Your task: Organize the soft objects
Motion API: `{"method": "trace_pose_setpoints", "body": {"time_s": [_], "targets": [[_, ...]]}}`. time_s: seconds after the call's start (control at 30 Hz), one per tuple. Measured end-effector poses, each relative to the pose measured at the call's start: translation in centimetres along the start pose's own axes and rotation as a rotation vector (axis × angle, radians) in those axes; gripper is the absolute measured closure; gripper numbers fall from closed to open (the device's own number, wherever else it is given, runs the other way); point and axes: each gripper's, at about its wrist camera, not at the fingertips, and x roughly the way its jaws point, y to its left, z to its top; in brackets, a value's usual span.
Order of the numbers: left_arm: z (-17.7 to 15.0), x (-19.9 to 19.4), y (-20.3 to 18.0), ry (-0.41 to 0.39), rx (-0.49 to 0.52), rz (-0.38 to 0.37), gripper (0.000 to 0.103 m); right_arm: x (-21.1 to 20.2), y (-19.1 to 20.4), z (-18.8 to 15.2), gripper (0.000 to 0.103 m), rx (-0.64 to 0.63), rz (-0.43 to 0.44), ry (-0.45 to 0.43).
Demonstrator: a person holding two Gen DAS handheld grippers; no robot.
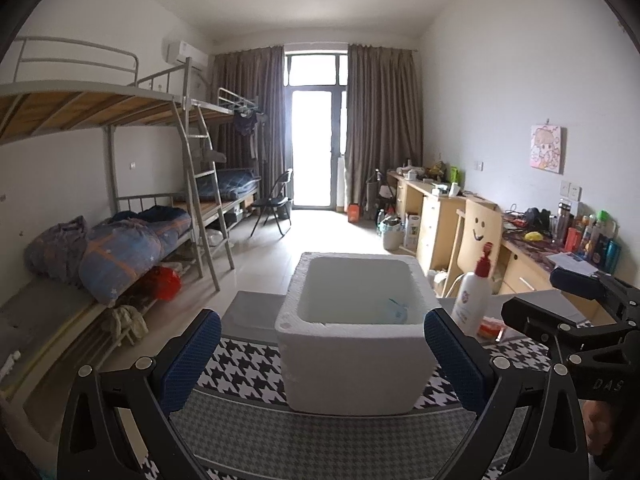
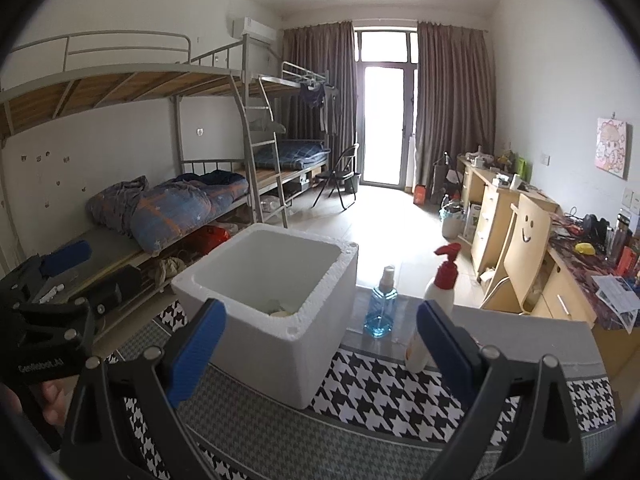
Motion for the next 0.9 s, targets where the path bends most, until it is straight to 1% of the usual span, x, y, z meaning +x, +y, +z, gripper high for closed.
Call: {"method": "trace_pose_setpoints", "body": {"time_s": [0.17,0.3,0.43,0.5,0.7,0.9], "targets": [[-0.5,-1.8,-0.7,-0.029,0.024,-0.013,0.001,-1.4,-0.1,-0.8,0.005,0.015,-0.002,-0.013],[-0.9,-2.7,-0.5,-0.032,0.017,-0.024,0.001,-2.8,-0.1,-1.6,0.005,0.031,-0.002,-0.023],[-1.6,-3.7,-0.6,-0.035,0.009,-0.010,0.001,-4.2,0.4,-2.6,0.004,0.019,-0.022,-0.052],[-1.9,-4.2,-0.8,-0.040,0.008,-0.025,0.001,-4.9,0.6,-3.3,0.001,0.020,-0.016,-0.062],[-3.0,-6.2,-1.8,-0.066,0.032,-0.056,0.001,-6.6,1.1,-4.5,0.001,0.040,-0.018,-0.075],[-4.1,-7.1,-2.4,-0.077,0.050,-0.073,0.001,-8.6,1.4,-5.2,0.001,0.042,-0.076,-0.126]]}}
